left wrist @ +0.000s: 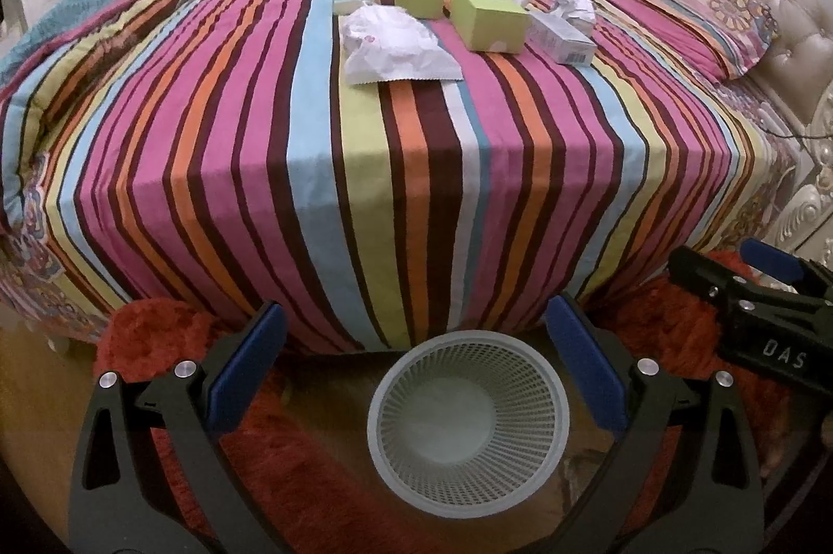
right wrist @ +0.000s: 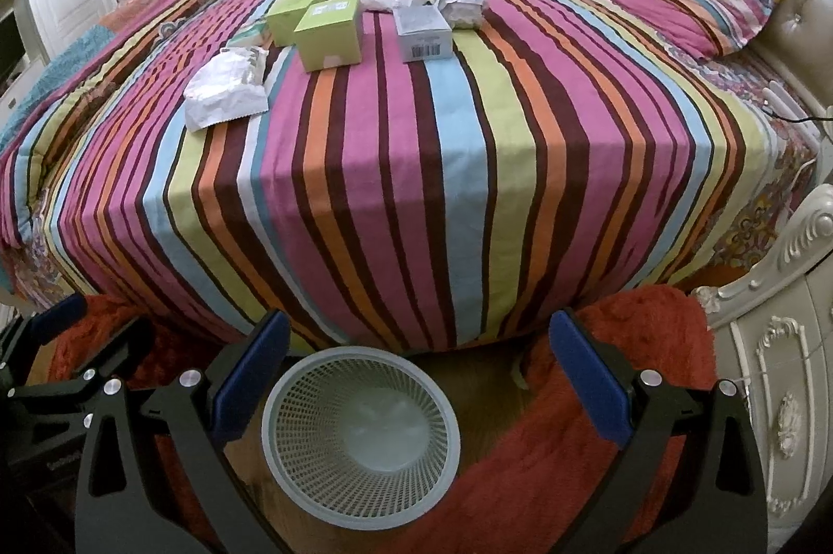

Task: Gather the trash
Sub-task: 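Grasp the white plastic bag with the left tool while the right tool grasps the white box, then carry the bag and box over the wastebasket and open both tools, then move both tools back toward the green boxes on the bed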

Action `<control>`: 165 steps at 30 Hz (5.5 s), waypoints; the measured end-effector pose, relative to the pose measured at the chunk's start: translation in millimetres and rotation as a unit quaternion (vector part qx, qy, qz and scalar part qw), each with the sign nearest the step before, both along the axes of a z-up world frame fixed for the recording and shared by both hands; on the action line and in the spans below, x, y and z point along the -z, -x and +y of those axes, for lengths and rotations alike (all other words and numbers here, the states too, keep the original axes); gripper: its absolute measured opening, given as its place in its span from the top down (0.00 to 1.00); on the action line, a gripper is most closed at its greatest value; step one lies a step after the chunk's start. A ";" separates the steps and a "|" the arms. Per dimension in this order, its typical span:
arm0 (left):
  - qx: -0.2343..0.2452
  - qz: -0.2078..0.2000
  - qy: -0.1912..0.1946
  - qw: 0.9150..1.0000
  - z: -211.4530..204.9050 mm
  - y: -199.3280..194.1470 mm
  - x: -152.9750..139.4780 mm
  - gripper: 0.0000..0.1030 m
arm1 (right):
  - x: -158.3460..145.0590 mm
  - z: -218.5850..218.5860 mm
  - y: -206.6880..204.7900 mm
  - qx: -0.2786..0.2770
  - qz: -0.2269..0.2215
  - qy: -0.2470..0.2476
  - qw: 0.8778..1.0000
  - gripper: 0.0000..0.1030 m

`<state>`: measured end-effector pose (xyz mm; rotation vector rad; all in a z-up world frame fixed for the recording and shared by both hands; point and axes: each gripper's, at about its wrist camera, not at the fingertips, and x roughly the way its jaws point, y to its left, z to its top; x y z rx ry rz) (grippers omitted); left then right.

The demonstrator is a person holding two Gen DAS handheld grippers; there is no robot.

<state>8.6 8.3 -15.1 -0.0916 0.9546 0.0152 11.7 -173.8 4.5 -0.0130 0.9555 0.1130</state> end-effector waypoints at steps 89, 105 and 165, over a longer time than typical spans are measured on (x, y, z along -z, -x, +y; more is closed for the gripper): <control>-0.078 -0.022 -0.041 0.996 28.5 -223.3 -7.0 0.29 | -11.2 9.3 -213.0 -0.063 -0.020 -0.054 0.996 0.56; 0.008 0.004 -0.008 1.000 14.1 -111.5 -19.8 0.29 | -27.5 0.9 -115.3 -0.071 0.020 -0.094 0.993 0.56; -0.076 0.413 0.115 0.900 -4.3 -56.2 219.3 0.09 | 215.9 5.8 -66.4 0.094 0.465 -0.126 0.871 0.19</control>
